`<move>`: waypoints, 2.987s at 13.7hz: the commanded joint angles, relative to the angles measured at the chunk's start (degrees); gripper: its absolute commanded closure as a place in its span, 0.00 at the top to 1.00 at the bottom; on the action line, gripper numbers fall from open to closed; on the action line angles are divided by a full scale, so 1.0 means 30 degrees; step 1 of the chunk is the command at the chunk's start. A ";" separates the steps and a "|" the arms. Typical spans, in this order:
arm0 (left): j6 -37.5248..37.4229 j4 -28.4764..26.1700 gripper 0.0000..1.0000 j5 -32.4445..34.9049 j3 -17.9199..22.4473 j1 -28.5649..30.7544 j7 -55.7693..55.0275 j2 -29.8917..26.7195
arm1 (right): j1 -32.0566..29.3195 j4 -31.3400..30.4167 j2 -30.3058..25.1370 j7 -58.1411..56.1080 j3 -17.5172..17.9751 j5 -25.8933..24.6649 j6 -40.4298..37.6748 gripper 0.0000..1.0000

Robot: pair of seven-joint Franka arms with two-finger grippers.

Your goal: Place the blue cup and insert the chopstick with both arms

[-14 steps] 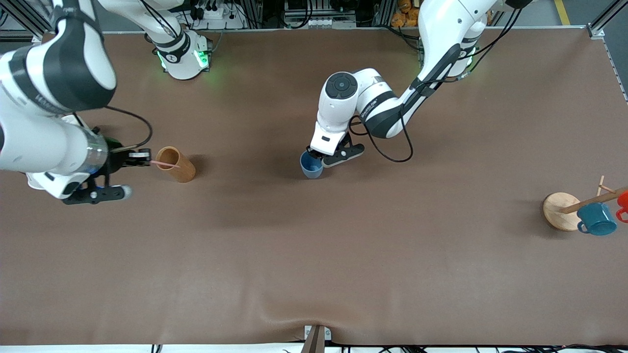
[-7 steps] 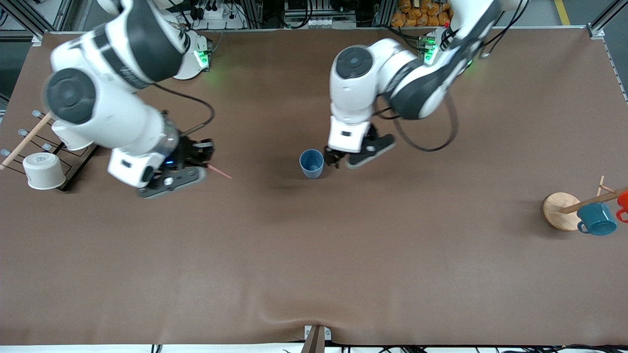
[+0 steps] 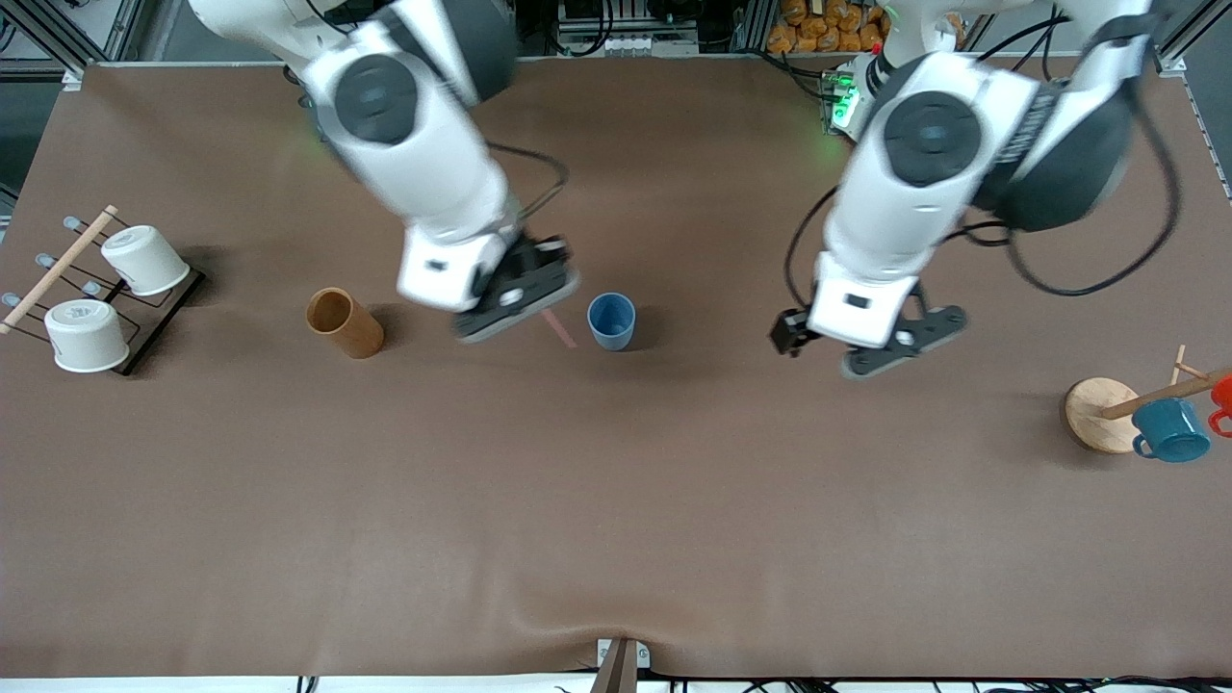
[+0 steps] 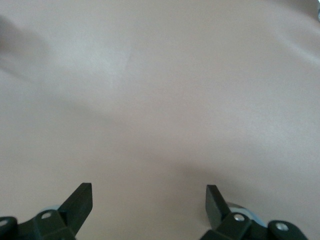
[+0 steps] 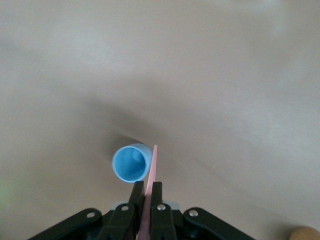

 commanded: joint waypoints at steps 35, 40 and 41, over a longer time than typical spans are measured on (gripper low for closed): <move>-0.4173 -0.2037 1.00 -0.4591 0.9571 -0.0564 1.7117 -0.5998 | 0.3792 -0.0121 0.3242 0.4814 -0.0217 -0.4365 0.0601 1.00; -0.4525 -0.2037 1.00 -0.4591 0.9571 -0.0535 1.7117 -0.6233 | 0.3120 0.0055 0.0170 0.4901 -0.0246 -0.4277 -0.3054 1.00; -0.4525 -0.2037 1.00 -0.4591 0.9571 -0.0535 1.7117 -0.6233 | 0.2915 -0.0032 -0.0387 0.4640 -0.0449 -0.4190 -0.3845 1.00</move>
